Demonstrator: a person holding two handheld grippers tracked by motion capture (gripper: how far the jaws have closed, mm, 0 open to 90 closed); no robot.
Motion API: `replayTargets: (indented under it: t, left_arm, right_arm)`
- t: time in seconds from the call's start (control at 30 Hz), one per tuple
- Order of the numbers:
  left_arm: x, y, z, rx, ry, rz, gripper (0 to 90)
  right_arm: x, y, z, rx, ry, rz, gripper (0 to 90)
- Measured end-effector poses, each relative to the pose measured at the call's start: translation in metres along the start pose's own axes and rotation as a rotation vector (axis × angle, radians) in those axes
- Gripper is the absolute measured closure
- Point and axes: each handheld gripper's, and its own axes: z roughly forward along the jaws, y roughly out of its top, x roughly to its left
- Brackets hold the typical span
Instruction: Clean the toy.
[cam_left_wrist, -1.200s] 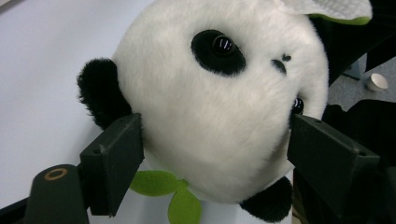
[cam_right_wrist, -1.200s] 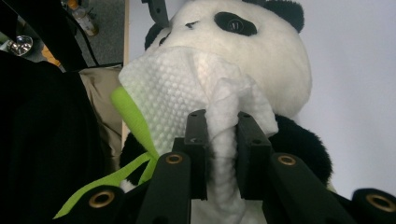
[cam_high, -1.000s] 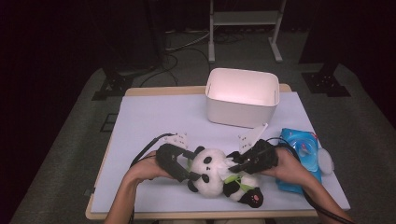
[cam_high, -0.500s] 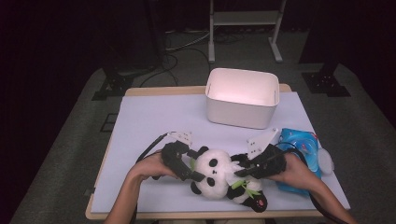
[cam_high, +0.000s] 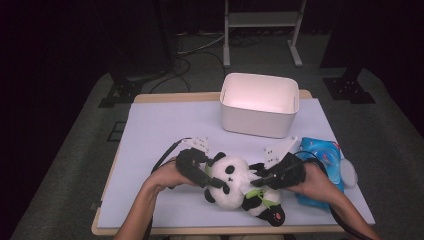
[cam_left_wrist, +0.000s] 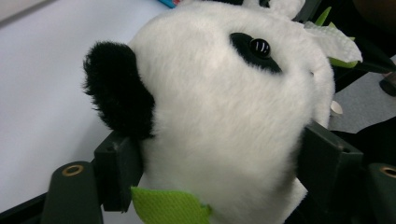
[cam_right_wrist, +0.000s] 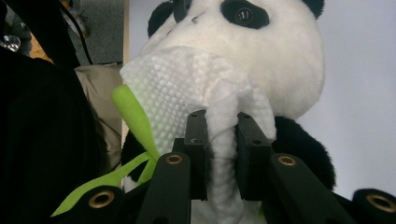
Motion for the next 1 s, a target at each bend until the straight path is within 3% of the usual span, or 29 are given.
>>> replayTargets:
  t: [0.17,0.23,0.27,0.3,0.33,0.47,0.6,0.7,0.83,1.0]
  left_arm:
    - [-0.003,0.004,-0.007,-0.024,0.044,0.055,29.3]
    - [-0.006,0.006,-0.015,-0.028,0.099,0.096,30.0]
    - [-0.006,0.006,-0.015,-0.028,0.099,0.096,30.1]
    - [-0.009,0.009,-0.022,-0.020,0.145,0.124,30.2]
    - [-0.009,0.009,-0.022,-0.020,0.145,0.124,30.2]
    - [-0.014,0.010,-0.033,0.003,0.219,0.159,30.0]
    - [-0.016,0.002,-0.032,-0.007,0.224,0.161,29.8]
    - [-0.018,-0.002,-0.031,-0.021,0.222,0.184,29.8]
    - [-0.018,-0.006,-0.031,-0.026,0.223,0.179,29.2]
    - [-0.016,-0.010,-0.031,-0.044,0.211,0.159,28.9]
  right_arm:
    - [-0.006,0.005,-0.002,-0.006,-0.009,0.007,77.2]
    - [-0.009,0.011,-0.001,-0.015,-0.022,-0.004,77.5]
    - [-0.009,0.011,-0.001,-0.015,-0.022,-0.004,77.5]
    - [-0.013,0.016,0.001,-0.019,-0.038,-0.010,77.5]
    - [-0.013,0.016,0.001,-0.019,-0.038,-0.010,77.5]
    - [-0.022,0.029,0.006,-0.035,-0.035,0.005,77.6]
    - [-0.024,0.037,0.006,-0.060,-0.036,-0.002,77.6]
    - [-0.024,0.047,0.003,-0.079,-0.053,0.002,77.6]
    - [-0.026,0.054,0.006,0.020,-0.082,-0.027,77.5]
    - [-0.027,0.043,-0.001,0.019,-0.083,-0.003,77.6]
